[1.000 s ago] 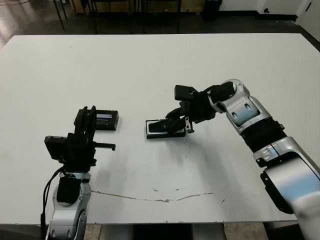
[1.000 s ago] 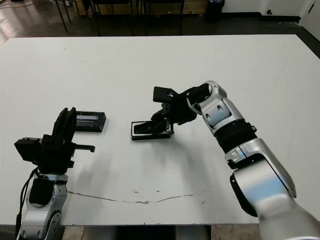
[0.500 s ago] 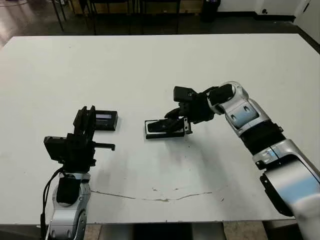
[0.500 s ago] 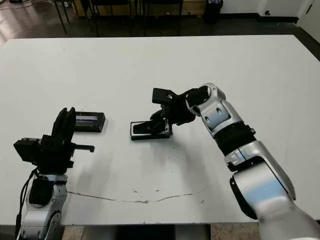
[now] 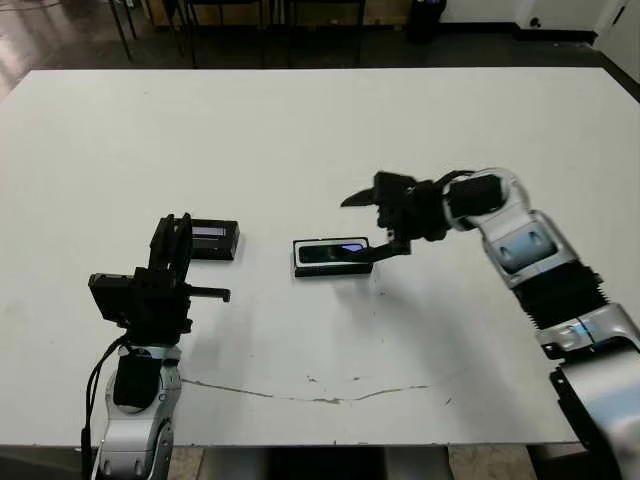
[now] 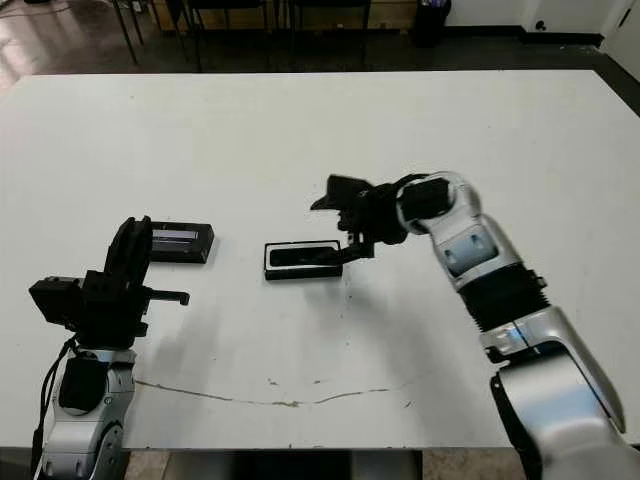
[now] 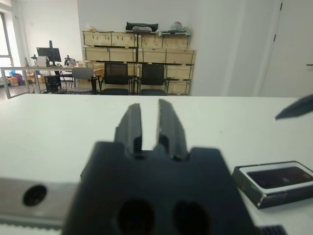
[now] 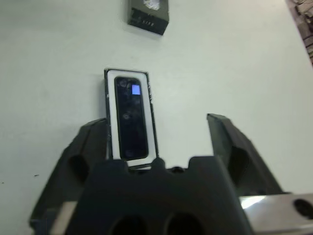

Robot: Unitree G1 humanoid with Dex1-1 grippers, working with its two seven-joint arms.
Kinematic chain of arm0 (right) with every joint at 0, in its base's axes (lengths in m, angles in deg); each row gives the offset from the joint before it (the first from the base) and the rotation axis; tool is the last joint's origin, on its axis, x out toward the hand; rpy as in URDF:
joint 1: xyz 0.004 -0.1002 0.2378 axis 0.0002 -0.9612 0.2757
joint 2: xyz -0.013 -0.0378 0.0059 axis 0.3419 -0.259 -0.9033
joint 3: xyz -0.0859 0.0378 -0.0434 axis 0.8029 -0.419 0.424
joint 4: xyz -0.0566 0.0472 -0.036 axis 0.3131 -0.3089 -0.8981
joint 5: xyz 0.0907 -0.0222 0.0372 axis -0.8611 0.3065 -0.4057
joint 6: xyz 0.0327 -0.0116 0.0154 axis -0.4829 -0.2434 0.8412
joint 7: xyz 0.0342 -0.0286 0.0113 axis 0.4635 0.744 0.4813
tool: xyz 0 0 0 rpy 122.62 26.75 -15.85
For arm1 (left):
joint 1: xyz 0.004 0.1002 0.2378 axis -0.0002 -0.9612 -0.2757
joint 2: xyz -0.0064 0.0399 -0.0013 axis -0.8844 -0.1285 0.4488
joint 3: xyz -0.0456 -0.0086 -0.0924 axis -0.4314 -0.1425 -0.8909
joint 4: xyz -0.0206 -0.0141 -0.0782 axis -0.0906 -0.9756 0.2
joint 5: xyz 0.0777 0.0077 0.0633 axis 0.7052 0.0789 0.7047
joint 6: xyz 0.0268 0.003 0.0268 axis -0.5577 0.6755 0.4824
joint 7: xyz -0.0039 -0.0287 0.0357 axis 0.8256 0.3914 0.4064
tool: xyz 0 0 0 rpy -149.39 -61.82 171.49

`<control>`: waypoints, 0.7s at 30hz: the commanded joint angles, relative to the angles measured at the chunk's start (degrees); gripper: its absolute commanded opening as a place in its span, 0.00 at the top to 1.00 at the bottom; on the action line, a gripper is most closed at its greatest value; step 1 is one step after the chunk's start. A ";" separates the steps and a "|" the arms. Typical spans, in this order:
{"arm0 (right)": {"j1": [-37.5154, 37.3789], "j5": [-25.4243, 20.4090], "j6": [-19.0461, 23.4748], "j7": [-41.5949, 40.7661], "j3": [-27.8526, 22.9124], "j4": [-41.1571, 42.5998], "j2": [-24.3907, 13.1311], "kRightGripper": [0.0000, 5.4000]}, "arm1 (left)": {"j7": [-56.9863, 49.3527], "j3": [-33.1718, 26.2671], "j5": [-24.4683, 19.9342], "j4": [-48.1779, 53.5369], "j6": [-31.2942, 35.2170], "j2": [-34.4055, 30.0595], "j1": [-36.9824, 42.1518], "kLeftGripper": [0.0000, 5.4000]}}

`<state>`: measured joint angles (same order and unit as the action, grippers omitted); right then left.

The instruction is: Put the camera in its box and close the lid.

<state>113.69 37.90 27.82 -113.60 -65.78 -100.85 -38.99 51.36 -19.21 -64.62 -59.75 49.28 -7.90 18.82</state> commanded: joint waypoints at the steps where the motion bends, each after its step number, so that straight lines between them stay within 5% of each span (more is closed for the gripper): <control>1: -1.44 -2.45 2.47 0.44 -2.76 1.74 -1.30 0.13 | 0.44 -0.29 0.20 -0.93 0.27 -0.56 -0.40 1.00; 4: -3.19 -6.93 4.15 2.64 -7.59 3.35 -0.69 0.00 | 0.51 -0.35 0.40 -0.93 0.04 -0.54 -0.50 1.00; 7: -6.90 -13.33 11.09 7.94 -14.25 8.19 0.73 0.00 | 0.53 -0.32 0.27 -0.66 0.29 -0.47 -0.82 1.00; 10: -12.58 -15.37 13.58 17.28 -18.97 15.24 2.73 0.00 | 0.57 -0.39 0.25 -0.81 -0.25 -0.49 -1.00 1.00; 15: -21.33 -12.90 13.09 29.93 -20.60 25.17 4.66 0.15 | 1.26 -0.92 -0.32 -1.66 -1.66 -0.84 -1.03 1.00; 21: -26.80 -12.68 9.18 31.91 -20.39 26.54 3.43 0.41 | 1.99 -2.05 -0.96 -2.09 -1.65 -1.63 -0.22 1.00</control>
<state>88.34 24.64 37.90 -81.75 -86.38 -74.10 -34.33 52.88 -20.75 -65.38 -60.80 47.35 -8.70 18.66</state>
